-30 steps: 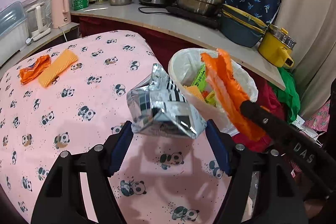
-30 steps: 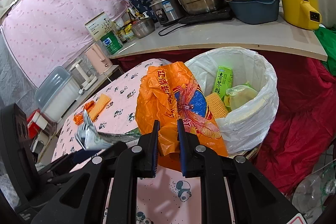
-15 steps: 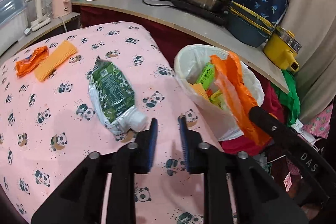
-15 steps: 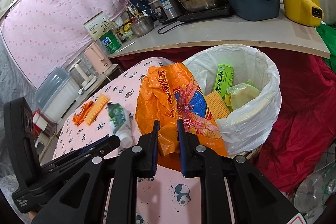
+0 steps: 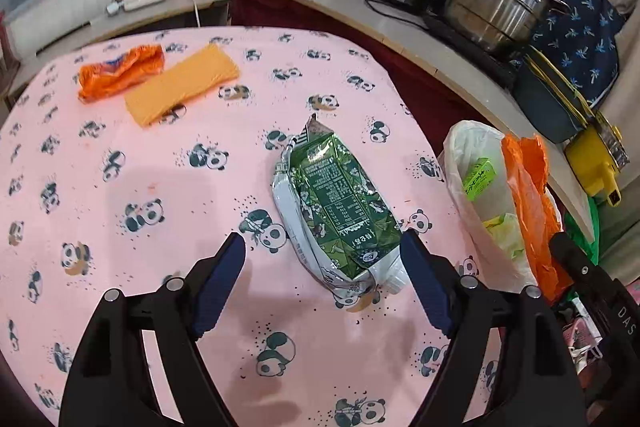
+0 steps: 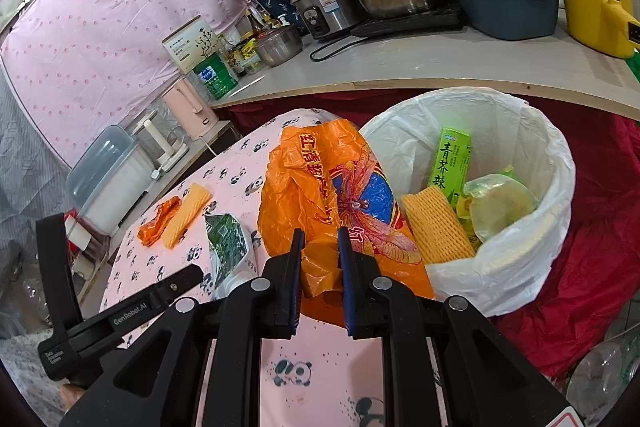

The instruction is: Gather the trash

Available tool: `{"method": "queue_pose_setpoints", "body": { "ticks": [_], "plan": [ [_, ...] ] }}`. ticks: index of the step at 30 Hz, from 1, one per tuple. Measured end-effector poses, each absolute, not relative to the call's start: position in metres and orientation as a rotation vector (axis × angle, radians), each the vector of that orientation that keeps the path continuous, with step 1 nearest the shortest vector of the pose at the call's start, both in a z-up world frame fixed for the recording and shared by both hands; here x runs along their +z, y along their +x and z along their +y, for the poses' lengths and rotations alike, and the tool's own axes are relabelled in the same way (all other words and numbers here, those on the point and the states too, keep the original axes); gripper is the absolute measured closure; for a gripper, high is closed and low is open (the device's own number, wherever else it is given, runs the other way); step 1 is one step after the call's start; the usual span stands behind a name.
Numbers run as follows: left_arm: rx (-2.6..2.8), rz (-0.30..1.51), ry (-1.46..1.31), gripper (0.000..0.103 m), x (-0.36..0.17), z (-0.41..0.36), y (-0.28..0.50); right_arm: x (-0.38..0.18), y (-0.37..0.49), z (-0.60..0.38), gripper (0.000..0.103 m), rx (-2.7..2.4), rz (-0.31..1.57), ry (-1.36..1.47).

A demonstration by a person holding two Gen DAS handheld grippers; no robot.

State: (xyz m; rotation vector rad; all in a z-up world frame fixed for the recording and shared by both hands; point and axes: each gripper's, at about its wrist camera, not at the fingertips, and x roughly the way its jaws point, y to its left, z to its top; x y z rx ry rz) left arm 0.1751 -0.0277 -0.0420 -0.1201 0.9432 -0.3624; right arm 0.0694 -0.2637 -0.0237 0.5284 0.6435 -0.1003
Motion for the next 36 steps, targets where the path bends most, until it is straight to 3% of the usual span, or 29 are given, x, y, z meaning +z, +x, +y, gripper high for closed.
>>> {"method": "queue_pose_setpoints", "body": {
  "ticks": [14,17,19,36],
  "plan": [
    [-0.315,0.963,0.022,0.021,-0.073,-0.081,0.19,-0.033,0.092,-0.265,0.088,-0.098,0.665,0.531],
    [-0.297,0.968,0.036,0.024,-0.08,-0.081,0.194,-0.035,0.095,-0.266,0.088,-0.094,0.672,0.533],
    [-0.291,0.965,0.035,0.034,-0.081,-0.079,0.195,-0.037,0.095,-0.266,0.088,-0.093,0.676,0.535],
    [-0.399,0.905,-0.019,0.035,-0.037,-0.089,0.174,-0.019,0.08,-0.277,0.088,-0.105,0.622,0.54]
  ]
}}
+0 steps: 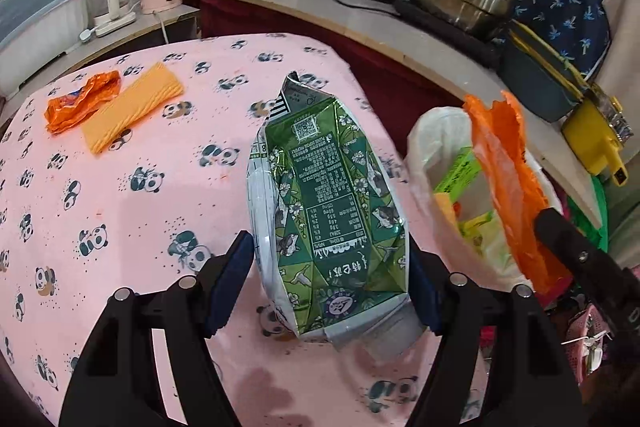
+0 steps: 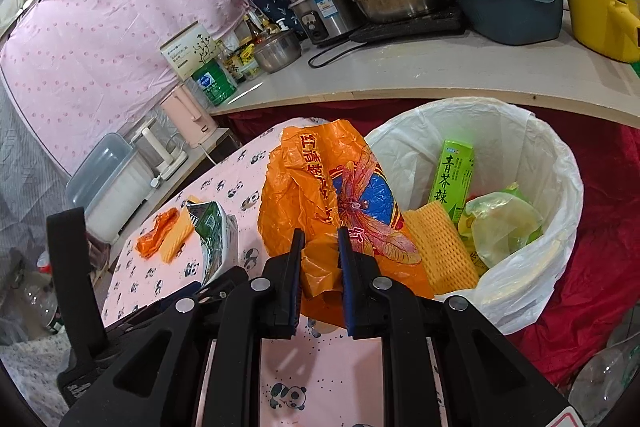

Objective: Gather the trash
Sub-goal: 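Carry the pouch and orange bag over the bin and open both grippers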

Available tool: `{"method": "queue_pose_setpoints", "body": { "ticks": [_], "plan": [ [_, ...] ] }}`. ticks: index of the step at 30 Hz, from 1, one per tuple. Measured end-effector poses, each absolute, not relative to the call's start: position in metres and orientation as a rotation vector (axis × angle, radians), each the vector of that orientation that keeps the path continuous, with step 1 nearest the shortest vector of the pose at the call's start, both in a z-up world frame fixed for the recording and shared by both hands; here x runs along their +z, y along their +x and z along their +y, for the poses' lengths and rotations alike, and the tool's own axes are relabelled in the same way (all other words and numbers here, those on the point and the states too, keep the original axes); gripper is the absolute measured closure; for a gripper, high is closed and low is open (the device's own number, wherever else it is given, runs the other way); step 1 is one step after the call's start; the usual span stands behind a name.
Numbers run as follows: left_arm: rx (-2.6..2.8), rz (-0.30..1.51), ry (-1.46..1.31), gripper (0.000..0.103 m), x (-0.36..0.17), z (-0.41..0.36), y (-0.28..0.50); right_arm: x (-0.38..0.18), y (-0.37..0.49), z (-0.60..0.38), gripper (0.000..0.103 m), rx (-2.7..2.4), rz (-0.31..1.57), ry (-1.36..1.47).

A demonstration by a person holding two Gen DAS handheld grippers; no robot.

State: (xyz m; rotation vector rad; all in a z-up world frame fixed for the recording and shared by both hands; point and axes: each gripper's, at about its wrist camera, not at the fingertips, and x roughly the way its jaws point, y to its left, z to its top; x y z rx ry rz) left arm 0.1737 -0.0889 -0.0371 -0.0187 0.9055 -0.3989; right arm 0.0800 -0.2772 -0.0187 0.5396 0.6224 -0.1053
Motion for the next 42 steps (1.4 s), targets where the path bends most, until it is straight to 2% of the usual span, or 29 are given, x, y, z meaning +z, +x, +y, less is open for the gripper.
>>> {"method": "queue_pose_setpoints", "body": {
  "ticks": [13,27,29,31,34,36,42],
  "plan": [
    [-0.58,0.855,0.048,0.035,-0.008,-0.16,0.159,-0.003,0.058,-0.322,0.088,-0.201,0.552,0.567],
    [-0.72,0.843,0.15,0.034,-0.017,-0.238,0.162,-0.001,0.057,-0.378,0.088,-0.31,0.515,0.574],
    [-0.712,0.835,0.152,0.031,-0.019,-0.24,0.165,-0.002,0.061,-0.38,0.088,-0.314,0.517,0.573],
    [-0.694,0.818,0.151,0.023,-0.018,-0.24,0.167,-0.003,0.068,-0.382,0.087,-0.305,0.519,0.573],
    [-0.676,0.803,0.15,0.018,-0.015,-0.236,0.171,-0.005,0.078,-0.384,0.082,-0.3,0.524,0.58],
    [-0.663,0.796,0.154,0.017,-0.015,-0.232,0.173,-0.005,0.081,-0.383,0.079,-0.293,0.526,0.585],
    [-0.636,0.783,0.151,0.017,-0.011,-0.219,0.176,-0.004,0.086,-0.373,0.079,-0.276,0.533,0.572]
  ]
}}
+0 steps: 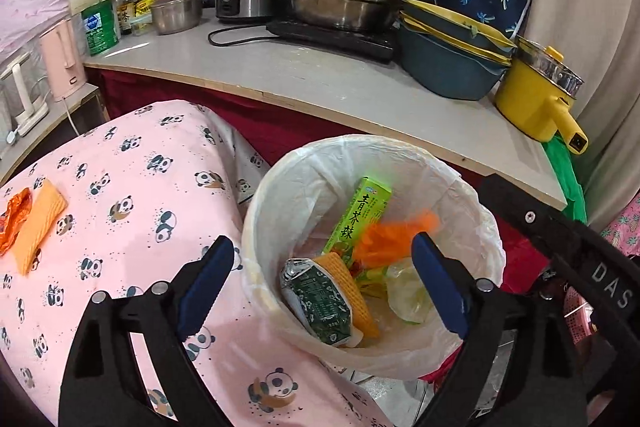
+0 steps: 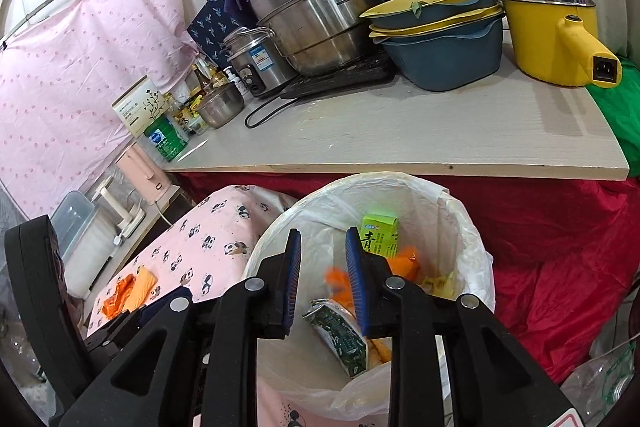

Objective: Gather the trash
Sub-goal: 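Carry the pouch and orange bag over the bin and open both grippers, then move both grippers back over the table toward the orange wrapper and foam sleeve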

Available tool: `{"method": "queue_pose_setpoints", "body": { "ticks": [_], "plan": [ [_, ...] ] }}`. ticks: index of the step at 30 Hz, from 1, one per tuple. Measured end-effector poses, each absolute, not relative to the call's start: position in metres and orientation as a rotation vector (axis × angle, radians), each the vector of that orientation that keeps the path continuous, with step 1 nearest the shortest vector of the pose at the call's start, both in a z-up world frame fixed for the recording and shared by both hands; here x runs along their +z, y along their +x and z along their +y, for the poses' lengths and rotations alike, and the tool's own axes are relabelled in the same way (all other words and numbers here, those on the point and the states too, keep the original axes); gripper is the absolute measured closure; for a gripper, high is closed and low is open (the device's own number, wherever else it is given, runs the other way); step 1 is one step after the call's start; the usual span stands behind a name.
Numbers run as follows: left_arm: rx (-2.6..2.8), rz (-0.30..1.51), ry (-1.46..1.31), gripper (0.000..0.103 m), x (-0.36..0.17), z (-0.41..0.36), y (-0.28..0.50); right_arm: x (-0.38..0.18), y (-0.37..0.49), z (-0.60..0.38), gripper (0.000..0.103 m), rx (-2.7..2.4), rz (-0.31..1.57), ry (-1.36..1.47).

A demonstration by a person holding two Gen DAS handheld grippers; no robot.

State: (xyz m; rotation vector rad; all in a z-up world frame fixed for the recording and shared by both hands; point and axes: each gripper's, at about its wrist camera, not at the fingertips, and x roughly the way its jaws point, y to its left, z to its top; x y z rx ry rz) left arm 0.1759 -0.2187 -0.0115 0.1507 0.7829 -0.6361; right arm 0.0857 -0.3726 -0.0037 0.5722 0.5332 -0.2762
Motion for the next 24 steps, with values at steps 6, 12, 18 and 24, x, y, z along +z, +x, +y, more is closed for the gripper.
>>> {"method": "queue_pose_setpoints", "body": {
  "ticks": [6,12,18,24],
  "plan": [
    [-0.624,0.761,0.142,0.017,-0.003,-0.207,0.174,-0.001,0.084,-0.361,0.079,-0.264,0.538,0.558],
    [-0.599,0.737,0.135,0.017,0.005,-0.191,0.173,0.008,0.082,-0.347,0.077,-0.246,0.533,0.537],
    [-0.56,0.728,0.116,0.017,0.01,-0.167,0.176,0.02,0.082,-0.329,0.075,-0.226,0.524,0.514],
    [-0.498,0.725,0.087,0.017,0.012,-0.129,0.182,0.028,0.088,-0.302,0.074,-0.187,0.535,0.485]
  ]
}}
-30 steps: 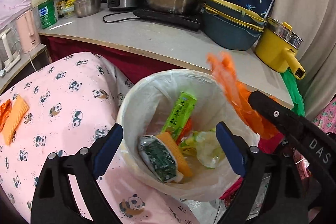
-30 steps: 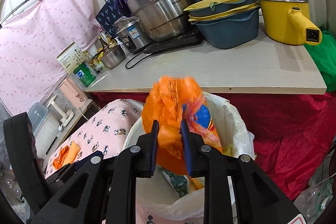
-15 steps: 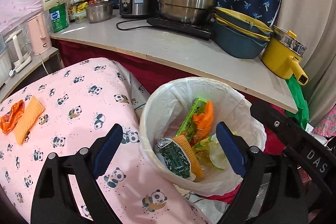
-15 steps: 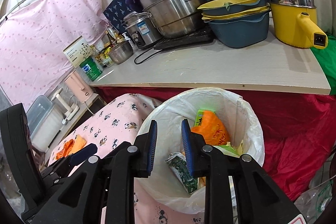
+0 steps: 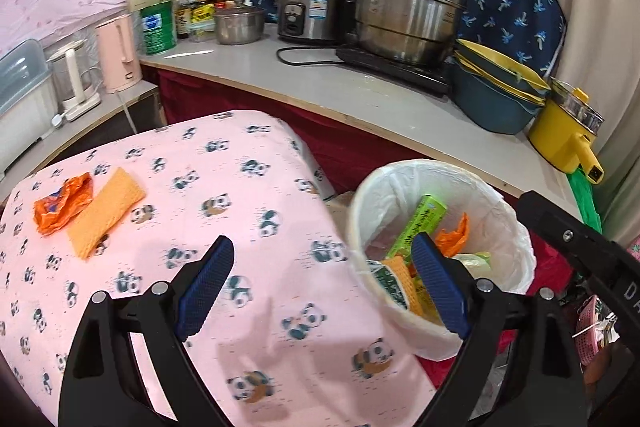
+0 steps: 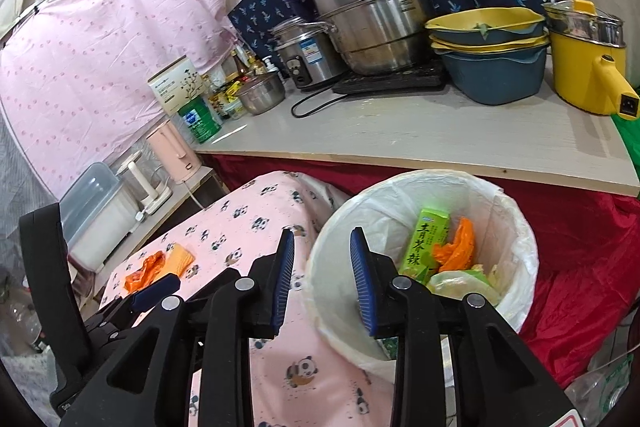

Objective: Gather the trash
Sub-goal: 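Move both grippers back over the table toward the orange wrapper and foam sleeve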

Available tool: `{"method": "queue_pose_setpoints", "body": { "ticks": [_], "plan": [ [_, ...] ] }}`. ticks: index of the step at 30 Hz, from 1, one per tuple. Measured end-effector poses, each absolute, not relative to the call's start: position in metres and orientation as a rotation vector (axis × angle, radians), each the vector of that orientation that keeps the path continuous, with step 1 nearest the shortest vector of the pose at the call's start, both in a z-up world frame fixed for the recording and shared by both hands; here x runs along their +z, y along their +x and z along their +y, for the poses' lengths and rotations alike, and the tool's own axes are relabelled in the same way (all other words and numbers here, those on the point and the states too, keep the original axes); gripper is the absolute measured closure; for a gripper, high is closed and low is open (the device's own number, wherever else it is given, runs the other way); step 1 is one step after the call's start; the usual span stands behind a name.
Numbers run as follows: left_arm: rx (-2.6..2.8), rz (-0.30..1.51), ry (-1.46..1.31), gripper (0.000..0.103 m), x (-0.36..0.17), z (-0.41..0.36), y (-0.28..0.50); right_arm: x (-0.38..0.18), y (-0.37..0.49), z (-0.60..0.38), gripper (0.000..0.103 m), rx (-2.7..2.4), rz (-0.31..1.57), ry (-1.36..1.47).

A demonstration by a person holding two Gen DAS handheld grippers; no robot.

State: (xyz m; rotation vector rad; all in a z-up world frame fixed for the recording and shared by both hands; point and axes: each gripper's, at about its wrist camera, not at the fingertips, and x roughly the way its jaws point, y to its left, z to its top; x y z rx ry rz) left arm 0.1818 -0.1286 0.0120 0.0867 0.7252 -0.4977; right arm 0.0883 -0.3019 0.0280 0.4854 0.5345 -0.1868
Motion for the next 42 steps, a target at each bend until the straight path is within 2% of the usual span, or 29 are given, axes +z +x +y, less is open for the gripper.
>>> {"method": "queue_pose_setpoints", "body": {
  "ticks": [28,42],
  "plan": [
    [-0.12,0.73,0.002,0.017,-0.006,0.111,0.243,0.004,0.187,-0.078,0.074,0.122,0.725,0.306],
    [-0.094,0.776,0.035,0.017,-0.035,0.171,0.303,-0.035,0.262,-0.018,0.074,0.173,0.827,0.303]
  ]
}}
